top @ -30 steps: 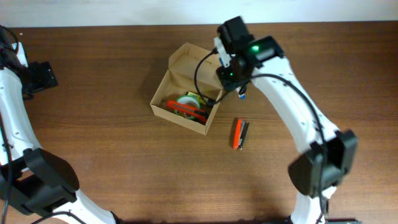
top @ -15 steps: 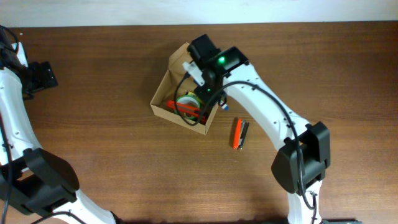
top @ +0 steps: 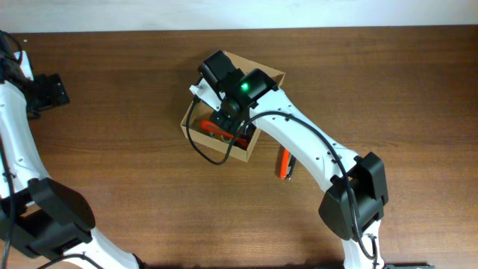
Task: Pack container
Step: 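Carry the blue-capped marker over the box and lower it inside, then open the right gripper to release the marker and lift out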
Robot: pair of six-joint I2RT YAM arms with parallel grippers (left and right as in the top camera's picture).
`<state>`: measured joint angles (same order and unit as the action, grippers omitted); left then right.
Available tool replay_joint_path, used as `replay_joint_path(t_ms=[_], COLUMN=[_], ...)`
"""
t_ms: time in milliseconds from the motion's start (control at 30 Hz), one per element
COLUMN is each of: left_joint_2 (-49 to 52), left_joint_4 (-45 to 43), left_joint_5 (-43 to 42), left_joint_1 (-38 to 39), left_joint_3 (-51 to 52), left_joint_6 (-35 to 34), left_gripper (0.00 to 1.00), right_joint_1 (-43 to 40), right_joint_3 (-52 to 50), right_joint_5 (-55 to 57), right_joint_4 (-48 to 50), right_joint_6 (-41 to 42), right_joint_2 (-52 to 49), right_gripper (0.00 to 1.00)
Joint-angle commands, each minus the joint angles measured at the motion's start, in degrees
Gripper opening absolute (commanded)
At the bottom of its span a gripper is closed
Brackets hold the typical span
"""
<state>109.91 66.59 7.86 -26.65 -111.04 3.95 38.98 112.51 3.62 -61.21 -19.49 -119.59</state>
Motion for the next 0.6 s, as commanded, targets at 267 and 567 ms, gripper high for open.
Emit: replay_joint_path(t_ms=[267, 567], left_joint_2=[-0.42, -0.42], left_joint_4=[0.0, 0.02], left_joint_5=[-0.59, -0.59], left_joint_1=[-0.04, -0.04], left_joint_3=[0.5, 0.5], left_joint_6=[1.09, 1.09], left_gripper=[1.0, 1.0], right_joint_1=[-1.49, -4.26], right_joint_3=[1.75, 2.49], right_joint_5=[0.07, 0.02], right_joint_4=[1.07, 2.54], right_joint_6=[0.48, 1.07], right_joint_2=[-4.76, -7.85], right_gripper=[0.03, 0.03])
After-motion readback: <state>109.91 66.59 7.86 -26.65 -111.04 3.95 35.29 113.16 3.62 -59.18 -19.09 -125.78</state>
